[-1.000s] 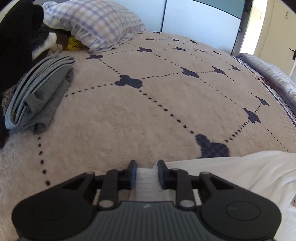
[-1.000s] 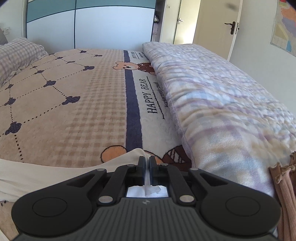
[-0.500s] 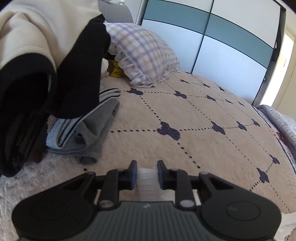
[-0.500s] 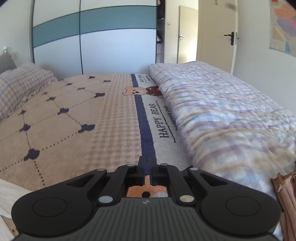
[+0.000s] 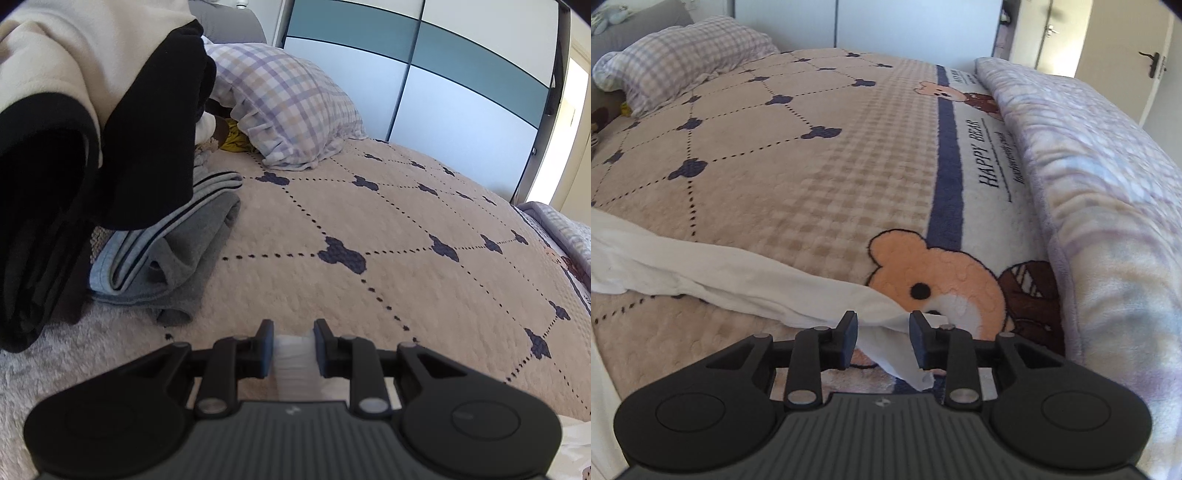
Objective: Fold clothes
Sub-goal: 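Grasp the garment's waistband edge with the left gripper while the right gripper grasps the leg, then open both grippers and release the white garment onto the bed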
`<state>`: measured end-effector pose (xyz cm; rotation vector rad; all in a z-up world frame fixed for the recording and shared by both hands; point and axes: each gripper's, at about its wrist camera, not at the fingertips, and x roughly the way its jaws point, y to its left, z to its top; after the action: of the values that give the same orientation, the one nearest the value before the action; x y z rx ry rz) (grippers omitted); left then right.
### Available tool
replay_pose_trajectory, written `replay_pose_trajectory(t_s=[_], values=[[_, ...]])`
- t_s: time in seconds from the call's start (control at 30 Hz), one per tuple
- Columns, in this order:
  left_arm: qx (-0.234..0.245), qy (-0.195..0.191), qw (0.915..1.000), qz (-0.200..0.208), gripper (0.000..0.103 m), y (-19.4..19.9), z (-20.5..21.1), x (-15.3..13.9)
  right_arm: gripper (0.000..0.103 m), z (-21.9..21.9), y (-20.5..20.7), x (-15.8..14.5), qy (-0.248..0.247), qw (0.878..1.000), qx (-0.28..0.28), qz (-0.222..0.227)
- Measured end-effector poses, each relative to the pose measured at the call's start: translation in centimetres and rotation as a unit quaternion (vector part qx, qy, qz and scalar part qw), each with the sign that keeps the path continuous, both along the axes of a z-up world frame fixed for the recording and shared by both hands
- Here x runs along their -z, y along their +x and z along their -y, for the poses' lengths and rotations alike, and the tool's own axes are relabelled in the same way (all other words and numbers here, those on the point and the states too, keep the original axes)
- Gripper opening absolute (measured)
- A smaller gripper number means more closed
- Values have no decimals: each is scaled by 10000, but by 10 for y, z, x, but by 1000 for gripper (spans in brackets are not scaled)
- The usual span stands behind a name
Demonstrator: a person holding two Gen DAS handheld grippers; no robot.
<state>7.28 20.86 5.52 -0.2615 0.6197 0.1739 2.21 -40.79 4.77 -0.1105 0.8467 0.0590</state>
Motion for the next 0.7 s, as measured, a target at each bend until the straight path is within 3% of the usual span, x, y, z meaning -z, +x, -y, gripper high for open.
replay_pose_trajectory(t_s=[0.1,0.23,0.37,0.4,0.43,0.47,0.57,0.7], values=[[-3,2,10000,38,24,-1,-1,-2,39,-5,-4,1,-128,9994,-316,-113],[43,44,10000,27,24,-1,3,-1,44,-7,-1,7,-1075,9941,-122,-78],[74,135,9998,102,24,-1,5,-3,43,-9,8,8,-1028,9944,-137,201],[63,104,9998,127,24,-1,4,-4,39,-10,11,10,-1017,9945,-162,185],[44,55,9999,144,24,-1,3,-4,13,-11,15,12,-944,9953,-183,120],[26,8,9999,153,24,-1,2,-4,4,-10,17,14,-850,9962,-171,66],[-71,-9,9997,218,24,0,-1,-6,3,-11,18,-1,-743,9965,96,363],[-87,-15,9994,342,24,9,-2,-10,3,4,17,-33,75,9916,728,1063]])
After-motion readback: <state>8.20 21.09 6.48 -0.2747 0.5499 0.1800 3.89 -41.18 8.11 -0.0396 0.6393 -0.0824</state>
